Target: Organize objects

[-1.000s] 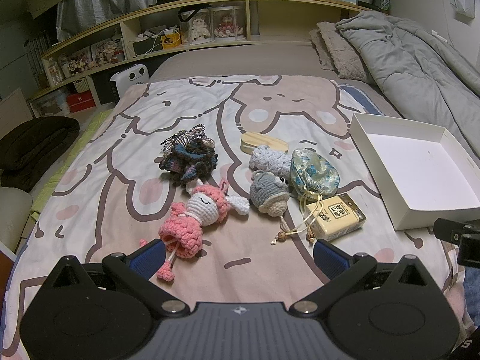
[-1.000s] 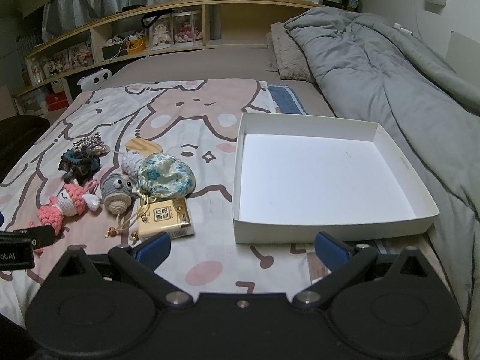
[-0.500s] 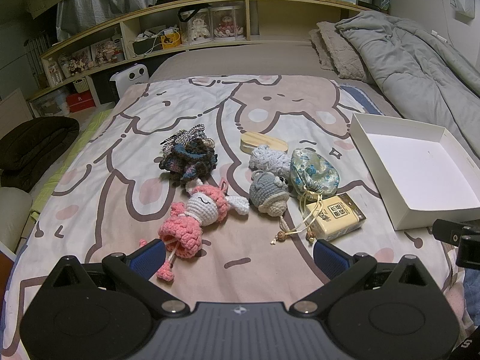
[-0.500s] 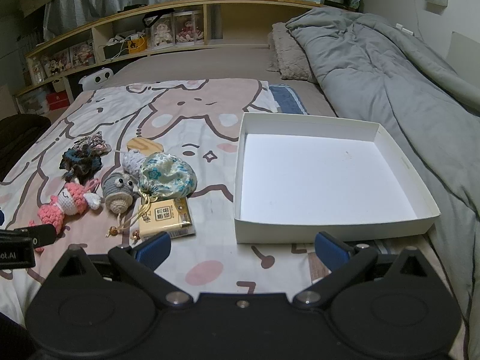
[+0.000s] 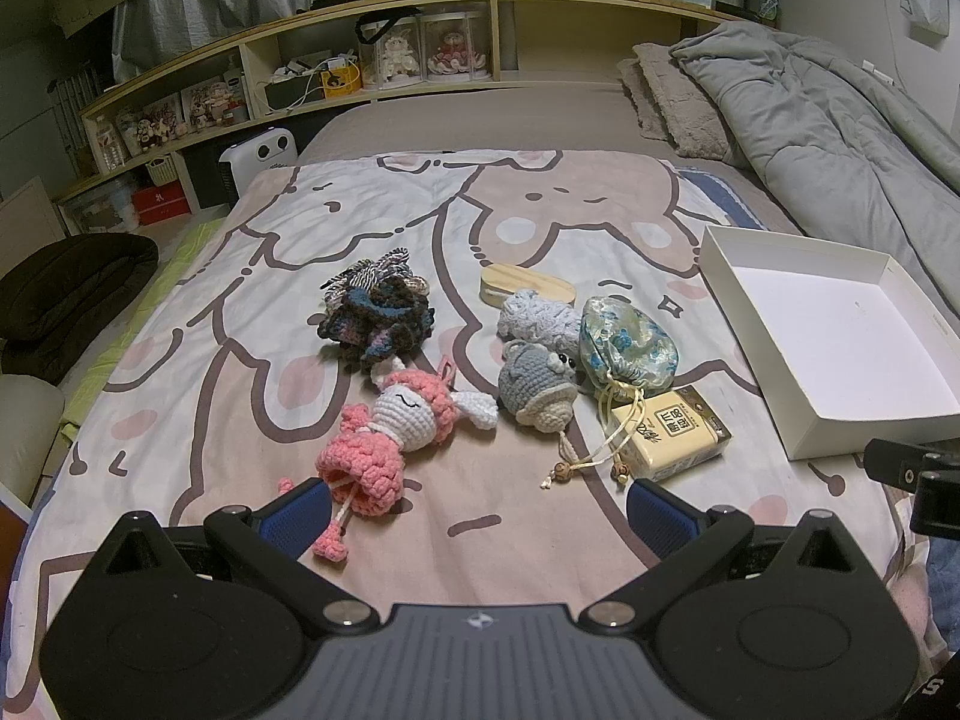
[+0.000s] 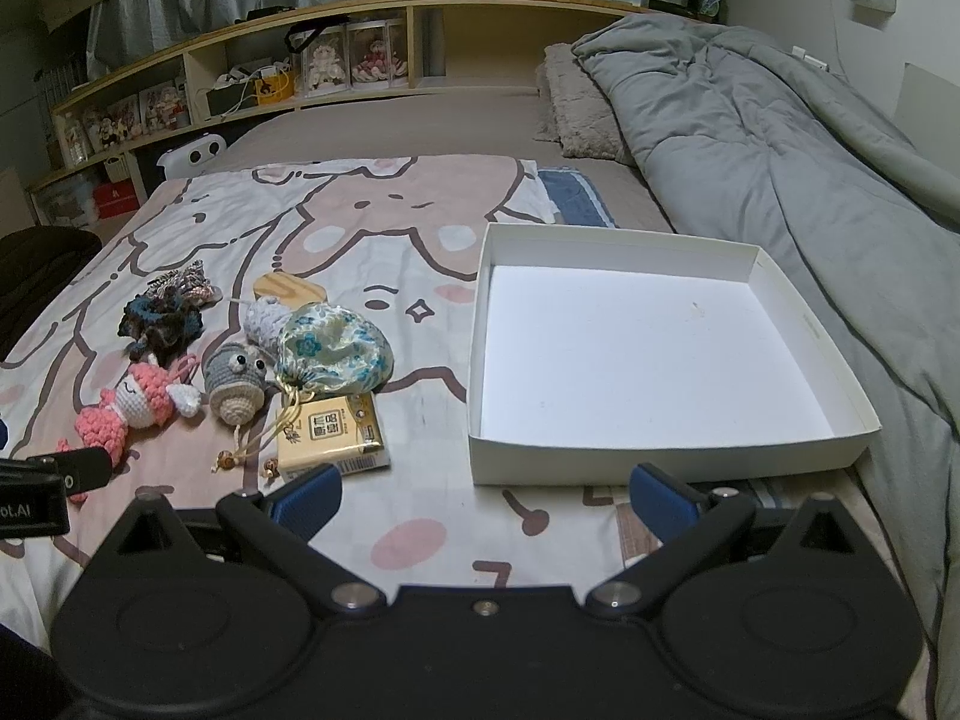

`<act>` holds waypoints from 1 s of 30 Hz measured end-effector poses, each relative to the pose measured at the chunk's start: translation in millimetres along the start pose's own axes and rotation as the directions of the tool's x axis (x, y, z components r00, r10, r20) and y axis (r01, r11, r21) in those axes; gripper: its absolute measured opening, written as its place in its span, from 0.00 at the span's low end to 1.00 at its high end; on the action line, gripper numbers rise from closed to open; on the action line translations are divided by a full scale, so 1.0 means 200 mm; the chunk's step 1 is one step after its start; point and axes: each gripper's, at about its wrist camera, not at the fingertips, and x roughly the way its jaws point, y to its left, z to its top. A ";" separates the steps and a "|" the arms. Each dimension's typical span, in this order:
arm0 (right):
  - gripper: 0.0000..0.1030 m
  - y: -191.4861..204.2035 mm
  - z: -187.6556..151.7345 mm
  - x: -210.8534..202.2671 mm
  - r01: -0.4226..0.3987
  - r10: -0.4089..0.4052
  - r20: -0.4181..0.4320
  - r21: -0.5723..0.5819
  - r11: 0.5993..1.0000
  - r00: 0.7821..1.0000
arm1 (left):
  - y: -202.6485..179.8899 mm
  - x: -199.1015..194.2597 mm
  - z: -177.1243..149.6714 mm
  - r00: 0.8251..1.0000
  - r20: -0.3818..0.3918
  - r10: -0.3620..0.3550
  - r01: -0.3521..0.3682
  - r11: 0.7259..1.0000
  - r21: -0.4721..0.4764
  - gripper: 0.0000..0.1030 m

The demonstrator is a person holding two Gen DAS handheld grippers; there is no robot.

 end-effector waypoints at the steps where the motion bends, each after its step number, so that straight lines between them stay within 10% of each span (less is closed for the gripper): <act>1: 1.00 0.00 0.00 0.00 0.000 0.000 0.000 0.000 1.000 1.000 | 0.00 0.00 0.00 1.000 0.000 0.000 0.000 1.000 0.000 1.00; 30: 1.00 -0.01 0.10 -0.04 -0.058 0.054 0.091 0.039 0.998 0.994 | 0.07 -0.08 0.11 0.997 0.075 -0.013 0.015 0.999 -0.032 1.00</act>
